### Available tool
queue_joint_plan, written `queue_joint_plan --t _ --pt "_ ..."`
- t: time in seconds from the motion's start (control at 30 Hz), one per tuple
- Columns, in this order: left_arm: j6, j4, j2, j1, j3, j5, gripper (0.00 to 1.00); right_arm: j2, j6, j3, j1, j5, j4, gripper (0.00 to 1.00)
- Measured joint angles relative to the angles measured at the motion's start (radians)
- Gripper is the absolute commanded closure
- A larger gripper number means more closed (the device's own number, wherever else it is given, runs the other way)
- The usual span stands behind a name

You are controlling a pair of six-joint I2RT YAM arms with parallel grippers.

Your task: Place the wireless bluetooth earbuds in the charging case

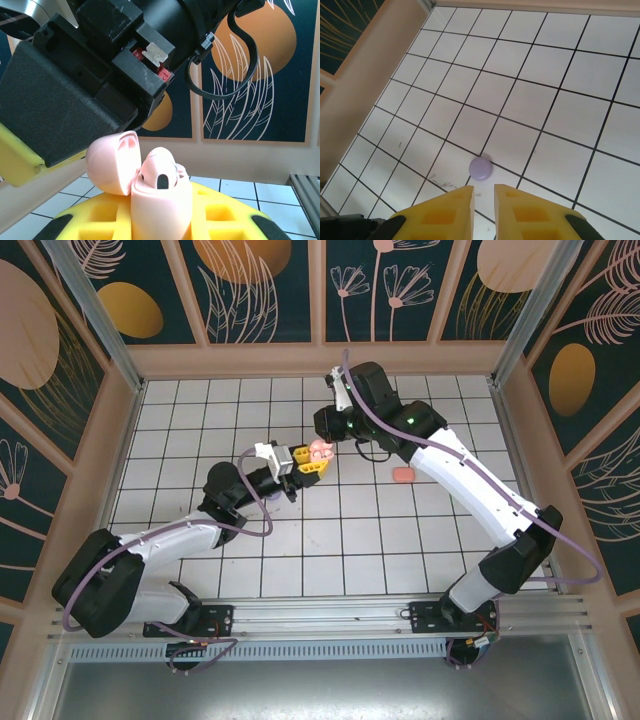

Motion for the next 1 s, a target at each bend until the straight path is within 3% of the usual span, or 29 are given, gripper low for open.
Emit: queue_joint_plan --t 0.23,0.67,1.0 --pt "0.003 -0.016 0.010 -0.003 0.002 0.005 1.00 -0.017 -0.005 -0.032 0.000 -0.043 0.003 0.88" --pt "0.014 -0.039 0.032 -0.015 0.011 0.021 1.00 -0.206 0.013 -0.201 0.040 -0.027 0.013 0.88" --pt "-0.002 0.019 0.034 -0.012 0.020 -0.028 1.00 -0.318 0.090 -0.253 -0.046 0.069 0.021 0.84"
